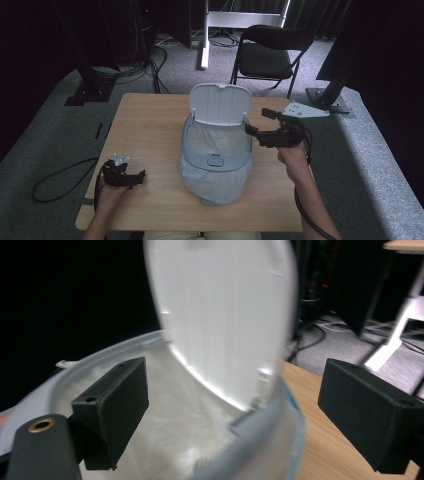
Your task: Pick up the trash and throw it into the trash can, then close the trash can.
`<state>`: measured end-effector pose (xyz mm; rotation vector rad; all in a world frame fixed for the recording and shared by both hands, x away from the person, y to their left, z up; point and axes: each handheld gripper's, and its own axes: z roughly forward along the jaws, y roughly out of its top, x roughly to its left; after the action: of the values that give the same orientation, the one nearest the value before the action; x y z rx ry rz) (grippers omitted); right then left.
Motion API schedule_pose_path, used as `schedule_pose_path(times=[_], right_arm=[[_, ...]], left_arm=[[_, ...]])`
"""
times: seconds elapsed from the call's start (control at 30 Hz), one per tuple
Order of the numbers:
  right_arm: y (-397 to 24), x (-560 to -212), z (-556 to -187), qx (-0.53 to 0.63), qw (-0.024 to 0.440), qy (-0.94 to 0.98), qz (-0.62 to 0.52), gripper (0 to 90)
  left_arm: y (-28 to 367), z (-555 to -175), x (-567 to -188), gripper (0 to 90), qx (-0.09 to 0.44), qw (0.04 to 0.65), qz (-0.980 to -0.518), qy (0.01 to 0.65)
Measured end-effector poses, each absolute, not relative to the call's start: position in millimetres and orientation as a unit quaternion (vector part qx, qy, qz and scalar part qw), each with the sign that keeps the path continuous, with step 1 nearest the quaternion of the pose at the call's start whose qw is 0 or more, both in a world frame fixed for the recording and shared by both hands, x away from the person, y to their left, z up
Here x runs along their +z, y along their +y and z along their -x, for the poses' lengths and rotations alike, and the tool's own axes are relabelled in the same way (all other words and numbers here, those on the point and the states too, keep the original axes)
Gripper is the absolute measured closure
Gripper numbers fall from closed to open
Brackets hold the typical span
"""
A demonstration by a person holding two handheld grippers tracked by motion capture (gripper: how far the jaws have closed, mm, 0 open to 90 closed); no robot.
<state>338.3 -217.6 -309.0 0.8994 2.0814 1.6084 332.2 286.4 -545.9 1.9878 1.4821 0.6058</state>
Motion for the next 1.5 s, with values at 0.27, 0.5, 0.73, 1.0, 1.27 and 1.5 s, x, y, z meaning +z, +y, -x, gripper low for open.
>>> schedule_pose_path(times=[0.27,0.5,0.73,1.0,1.27,1.5], right_arm=[[-236.6,-318.1,-352.7,0.556,0.196,0.718,-0.369,11.7],[-247.9,-324.3,-365.8,0.561,0.189,0.708,-0.386,11.9],[-255.8,-328.2,-390.9,0.551,0.188,0.706,-0.403,11.9],[-251.9,-321.8,-420.0,0.545,0.179,0.706,-0.416,12.8],[-239.0,-311.4,-438.6,0.558,0.155,0.705,-0.41,12.8],[-230.7,-290.6,-445.6,0.57,0.147,0.704,-0.398,12.9]], left_arm=[[286.4,-332.2,-545.9,1.6,0.227,0.29,-0.745,0.556],[286.4,-332.2,-545.9,1.6,0.227,0.29,-0.745,0.556],[286.5,-332.1,-545.9,1.6,0.227,0.29,-0.746,0.555],[286.4,-332.2,-545.9,1.6,0.227,0.29,-0.745,0.556],[286.4,-332.2,-545.9,1.6,0.227,0.29,-0.745,0.556],[286.4,-332.1,-545.9,1.6,0.227,0.29,-0.745,0.556]])
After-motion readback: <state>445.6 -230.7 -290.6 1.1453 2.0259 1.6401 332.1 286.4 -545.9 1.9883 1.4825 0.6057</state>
